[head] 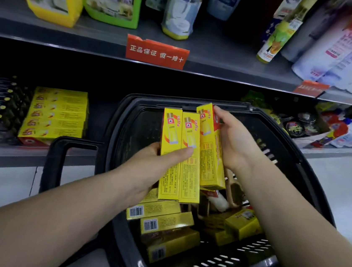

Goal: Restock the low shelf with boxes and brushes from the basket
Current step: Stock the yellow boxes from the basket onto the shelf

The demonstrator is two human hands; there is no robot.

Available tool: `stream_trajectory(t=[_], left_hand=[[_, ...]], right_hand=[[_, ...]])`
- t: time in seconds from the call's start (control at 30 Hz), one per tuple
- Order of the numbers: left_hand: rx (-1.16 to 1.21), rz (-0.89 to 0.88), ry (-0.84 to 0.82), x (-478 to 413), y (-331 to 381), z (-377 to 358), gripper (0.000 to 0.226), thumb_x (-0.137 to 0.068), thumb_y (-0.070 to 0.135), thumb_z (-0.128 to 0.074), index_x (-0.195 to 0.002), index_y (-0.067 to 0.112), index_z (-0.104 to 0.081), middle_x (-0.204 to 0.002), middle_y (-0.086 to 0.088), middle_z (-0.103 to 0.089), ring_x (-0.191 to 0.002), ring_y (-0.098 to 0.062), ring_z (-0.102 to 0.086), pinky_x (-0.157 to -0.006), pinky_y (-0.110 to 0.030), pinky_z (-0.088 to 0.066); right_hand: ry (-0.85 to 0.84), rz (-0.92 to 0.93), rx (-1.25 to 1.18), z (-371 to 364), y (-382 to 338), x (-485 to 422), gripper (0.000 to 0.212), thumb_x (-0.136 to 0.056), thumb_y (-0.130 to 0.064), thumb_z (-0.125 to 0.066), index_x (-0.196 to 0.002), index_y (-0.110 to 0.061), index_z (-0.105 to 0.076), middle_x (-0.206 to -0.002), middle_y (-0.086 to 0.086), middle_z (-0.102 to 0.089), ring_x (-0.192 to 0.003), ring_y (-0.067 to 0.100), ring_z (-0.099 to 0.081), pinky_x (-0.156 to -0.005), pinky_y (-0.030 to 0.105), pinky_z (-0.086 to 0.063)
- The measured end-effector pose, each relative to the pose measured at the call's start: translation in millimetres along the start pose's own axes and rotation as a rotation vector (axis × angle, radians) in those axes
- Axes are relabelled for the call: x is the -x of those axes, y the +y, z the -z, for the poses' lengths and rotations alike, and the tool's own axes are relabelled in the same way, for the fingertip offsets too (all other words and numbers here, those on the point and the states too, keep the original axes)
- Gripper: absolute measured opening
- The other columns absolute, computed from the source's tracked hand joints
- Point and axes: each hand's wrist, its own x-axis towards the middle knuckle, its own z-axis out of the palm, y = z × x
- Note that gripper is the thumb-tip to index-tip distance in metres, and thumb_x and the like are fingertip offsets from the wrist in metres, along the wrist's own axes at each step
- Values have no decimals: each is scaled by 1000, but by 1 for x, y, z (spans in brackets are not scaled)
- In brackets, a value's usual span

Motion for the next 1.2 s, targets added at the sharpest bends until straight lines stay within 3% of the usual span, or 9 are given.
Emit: stream_trajectory(t=[0.27, 0.43, 0.6, 0.7, 0.8, 0.9, 1.0, 1.13, 1.2], left_hand=[[96, 27, 39, 8, 8, 7, 40, -80, 41, -68, -112, 18, -64, -104, -2, -73, -99, -22, -67, -93, -43, -50], [141, 17, 64, 10, 11, 13, 48, -75, 48, -70, -114, 19, -64, -111, -2, -70, -108, -25, -62, -102, -47, -42], [209, 7, 77, 18, 13, 22, 63, -70, 56, -72, -120, 19, -61, -117, -4, -67, -112, -27, -60, -103, -49, -40], [285, -10, 81, 23, 20, 34, 34, -80, 45, -67, -101, 18, -70, -91, -4, -76, -84, -24, -72, -74, -38, -58], [271, -45, 112, 32, 26, 53, 26, -82, 41, -67, -92, 18, -71, -83, -4, -76, -74, -22, -73, -59, -32, -57], [211, -53, 218, 45, 26, 77, 37, -75, 48, -71, -98, 19, -70, -91, -4, -75, -86, -27, -72, -82, -43, -55], [213, -68, 342, 63, 26, 101, 47, -69, 48, -76, -106, 21, -65, -107, -5, -70, -103, -28, -64, -95, -48, -48], [349, -80, 397, 82, 24, 135, 23, -79, 33, -71, -95, 17, -68, -79, -5, -76, -68, -21, -73, -53, -33, -57], [392, -68, 435, 90, 24, 153, 22, -80, 31, -69, -96, 16, -68, -78, -7, -75, -64, -20, -72, -47, -30, -55]], right_hand=[[241, 14, 241, -37, 8, 10, 35, -94, -35, -53, -87, -6, -70, -68, 10, -71, -57, 23, -69, -46, 30, -53], [375, 46, 415, -55, 12, 14, 57, -92, -57, -41, -126, -11, -52, -128, 14, -56, -117, 36, -53, -101, 56, -40], [195, 58, 454, -70, 9, 41, 80, -63, -81, -49, -127, -32, -52, -125, 8, -59, -119, 32, -53, -104, 56, -37], [-105, 93, 553, -73, 4, 57, 69, -67, -44, -74, -129, -43, -44, -115, 1, -67, -107, 25, -64, -90, 47, -52], [-340, 47, 608, -81, -4, 69, 88, -71, -10, -77, -136, -49, -32, -118, -1, -67, -107, 22, -65, -89, 43, -53], [-307, -16, 537, -95, -8, 64, 81, -65, 0, -76, -134, -30, -44, -120, 8, -65, -105, 28, -64, -90, 49, -50], [-181, -76, 405, -117, -9, 51, 36, -77, -6, -64, -112, -6, -58, -112, 26, -65, -89, 36, -63, -81, 49, -50], [-215, -151, 309, -154, -7, 32, 30, -94, -20, -45, -110, 0, -60, -99, 21, -71, -84, 30, -70, -76, 39, -57], [-285, -146, 337, -176, -6, 18, 29, -94, -21, -48, -106, 1, -62, -96, 20, -71, -77, 26, -70, -66, 33, -59]])
